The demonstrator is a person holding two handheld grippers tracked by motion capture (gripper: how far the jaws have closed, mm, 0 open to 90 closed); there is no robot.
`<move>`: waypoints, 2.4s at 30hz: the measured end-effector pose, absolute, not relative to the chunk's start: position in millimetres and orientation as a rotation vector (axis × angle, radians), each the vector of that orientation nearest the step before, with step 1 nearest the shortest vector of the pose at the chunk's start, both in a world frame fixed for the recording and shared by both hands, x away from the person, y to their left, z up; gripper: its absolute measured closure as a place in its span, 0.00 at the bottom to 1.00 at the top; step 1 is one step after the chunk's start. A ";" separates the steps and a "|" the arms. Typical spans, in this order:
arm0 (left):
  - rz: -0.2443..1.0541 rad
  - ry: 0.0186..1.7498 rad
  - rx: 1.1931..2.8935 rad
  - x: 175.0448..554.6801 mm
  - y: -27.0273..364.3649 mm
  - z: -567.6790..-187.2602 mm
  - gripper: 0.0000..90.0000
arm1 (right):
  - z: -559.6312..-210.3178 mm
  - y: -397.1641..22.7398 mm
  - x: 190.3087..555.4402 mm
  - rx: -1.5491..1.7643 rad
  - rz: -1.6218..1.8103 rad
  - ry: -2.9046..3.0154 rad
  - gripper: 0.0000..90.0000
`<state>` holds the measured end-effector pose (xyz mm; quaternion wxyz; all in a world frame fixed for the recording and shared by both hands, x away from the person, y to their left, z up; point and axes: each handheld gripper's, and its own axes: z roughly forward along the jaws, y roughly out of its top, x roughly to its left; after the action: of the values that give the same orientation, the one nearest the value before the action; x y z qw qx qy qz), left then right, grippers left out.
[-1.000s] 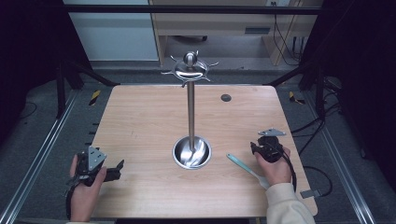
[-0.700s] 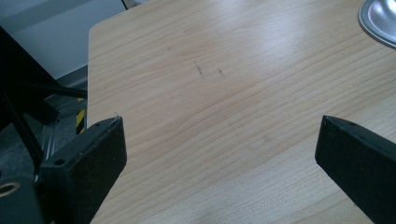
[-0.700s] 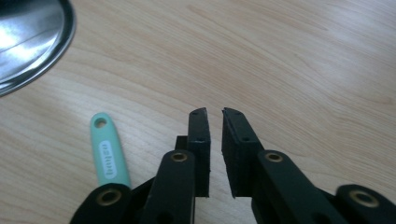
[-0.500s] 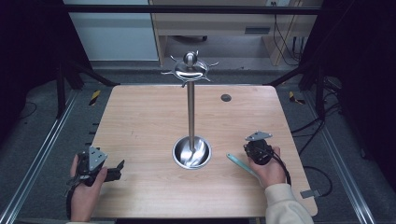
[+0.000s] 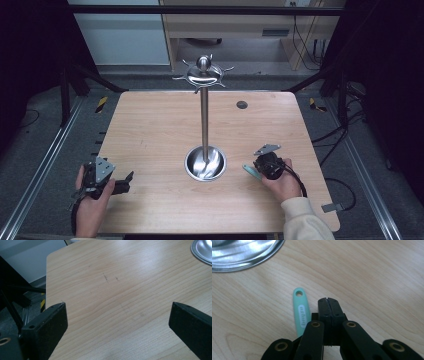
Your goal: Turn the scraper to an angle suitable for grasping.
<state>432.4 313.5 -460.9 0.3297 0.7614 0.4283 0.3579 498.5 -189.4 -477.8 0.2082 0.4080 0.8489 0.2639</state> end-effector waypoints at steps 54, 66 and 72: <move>0.946 1.119 1.998 431.6 314.2 -459.8 0.02 | -437.0 -157.2 481.8 0.813 0.492 2.774 0.90; 0.947 1.118 2.004 433.1 314.1 -460.5 0.02 | -448.0 -156.9 495.7 0.840 0.367 2.869 0.80; 0.944 1.112 2.012 432.6 313.2 -460.4 0.02 | -452.4 -154.2 496.7 0.826 0.356 2.899 0.76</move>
<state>432.6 313.2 -460.4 0.3226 0.7664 0.4235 0.3596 496.7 -154.2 -452.4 0.0534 0.2717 0.9538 0.1170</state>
